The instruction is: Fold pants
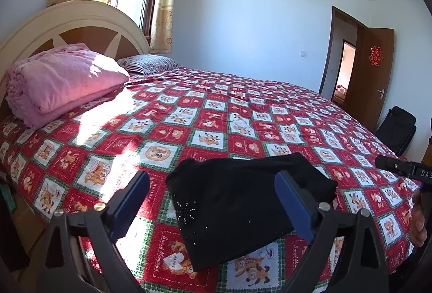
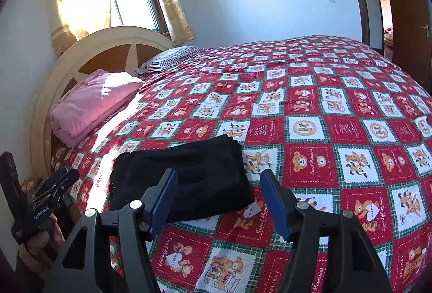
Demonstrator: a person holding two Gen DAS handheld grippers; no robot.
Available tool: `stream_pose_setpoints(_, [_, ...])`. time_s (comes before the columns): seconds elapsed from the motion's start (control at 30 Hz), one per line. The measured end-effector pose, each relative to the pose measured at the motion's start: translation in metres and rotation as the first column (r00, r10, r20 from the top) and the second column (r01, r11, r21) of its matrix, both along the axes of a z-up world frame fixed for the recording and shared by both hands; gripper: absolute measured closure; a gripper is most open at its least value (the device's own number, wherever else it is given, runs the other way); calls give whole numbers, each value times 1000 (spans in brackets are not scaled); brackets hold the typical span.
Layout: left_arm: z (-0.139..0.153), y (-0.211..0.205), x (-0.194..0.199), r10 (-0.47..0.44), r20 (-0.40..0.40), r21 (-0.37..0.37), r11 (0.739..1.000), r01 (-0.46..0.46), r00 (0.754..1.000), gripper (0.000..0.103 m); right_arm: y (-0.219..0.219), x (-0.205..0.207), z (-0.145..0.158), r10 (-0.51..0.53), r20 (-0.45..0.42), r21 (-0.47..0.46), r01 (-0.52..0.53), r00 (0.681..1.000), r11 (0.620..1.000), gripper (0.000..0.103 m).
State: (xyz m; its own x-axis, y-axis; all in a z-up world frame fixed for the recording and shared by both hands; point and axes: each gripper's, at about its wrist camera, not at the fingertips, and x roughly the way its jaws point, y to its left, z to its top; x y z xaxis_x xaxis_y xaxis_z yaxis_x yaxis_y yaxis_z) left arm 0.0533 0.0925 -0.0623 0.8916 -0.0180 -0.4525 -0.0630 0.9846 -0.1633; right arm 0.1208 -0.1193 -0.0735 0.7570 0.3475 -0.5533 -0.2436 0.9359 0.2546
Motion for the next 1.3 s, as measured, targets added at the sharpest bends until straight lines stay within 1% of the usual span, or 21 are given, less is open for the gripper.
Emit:
stream_pose_setpoints(0.1, [1,-1,0,-3,2,-1,1000,3,1000,5,6,-6,5,13,21,-11,-13,1000,1000,37])
stream_pose_setpoints(0.17, [2,-1,-1,1,8,0,1000,-1,1000,2,8,-9,8,12,39,-21,-11,999,1000,36])
stream_pose_setpoints(0.27, [4,-2,-2,0,15,2,1000,0,1000,1,11,-14,14,9,70,-50,-5,998,999,36])
stream_pose_setpoints(0.37, [6,-1,-3,3,21,3,1000,-3,1000,1,11,-15,16,15,68,-36,-13,998,999,36])
stream_pose_setpoints(0.73, [13,-5,-6,2,44,33,999,-4,999,1,8,-20,24,-1,97,-30,4,995,1000,35])
stream_pose_setpoints(1.3, [13,-10,-6,-11,39,53,999,9,999,0,6,-22,26,-6,108,-40,10,994,999,35])
